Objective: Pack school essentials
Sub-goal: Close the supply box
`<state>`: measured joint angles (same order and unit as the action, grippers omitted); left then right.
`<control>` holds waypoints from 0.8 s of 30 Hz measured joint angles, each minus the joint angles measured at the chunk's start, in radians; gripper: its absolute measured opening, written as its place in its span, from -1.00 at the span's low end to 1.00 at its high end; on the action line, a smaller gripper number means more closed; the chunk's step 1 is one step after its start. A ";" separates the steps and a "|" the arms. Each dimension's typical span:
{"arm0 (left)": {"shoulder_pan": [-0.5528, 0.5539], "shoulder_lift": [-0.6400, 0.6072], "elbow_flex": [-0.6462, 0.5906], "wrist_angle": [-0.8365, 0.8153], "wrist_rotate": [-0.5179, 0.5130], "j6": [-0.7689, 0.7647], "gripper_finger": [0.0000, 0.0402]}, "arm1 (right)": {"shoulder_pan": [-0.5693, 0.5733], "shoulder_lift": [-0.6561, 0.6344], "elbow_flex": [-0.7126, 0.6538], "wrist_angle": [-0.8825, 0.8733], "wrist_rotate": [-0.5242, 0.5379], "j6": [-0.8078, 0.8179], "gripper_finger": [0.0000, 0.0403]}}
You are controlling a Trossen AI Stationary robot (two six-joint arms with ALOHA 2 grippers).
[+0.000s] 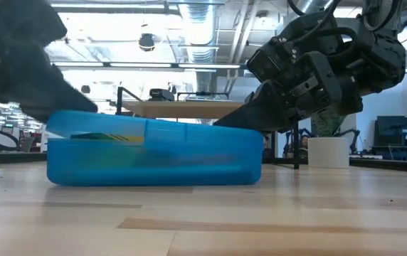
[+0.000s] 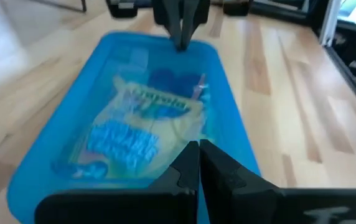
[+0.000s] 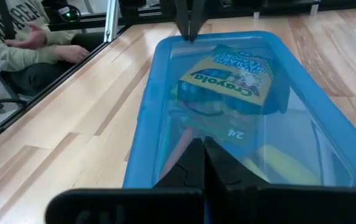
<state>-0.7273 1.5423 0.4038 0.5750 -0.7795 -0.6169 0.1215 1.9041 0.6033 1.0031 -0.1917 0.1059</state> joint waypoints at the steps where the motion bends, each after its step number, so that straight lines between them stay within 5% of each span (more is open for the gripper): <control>1: 0.000 0.016 0.000 0.004 0.001 -0.011 -1.00 | 0.000 0.000 0.000 -0.001 0.001 0.000 -0.96; 24: 0.035 0.076 0.003 -0.038 -0.027 -0.042 -1.00 | 0.010 0.000 0.000 -0.012 0.004 0.030 -0.96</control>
<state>-0.6924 1.6180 0.4072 0.5373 -0.8067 -0.6592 0.1315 1.9045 0.6037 0.9909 -0.1879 0.1364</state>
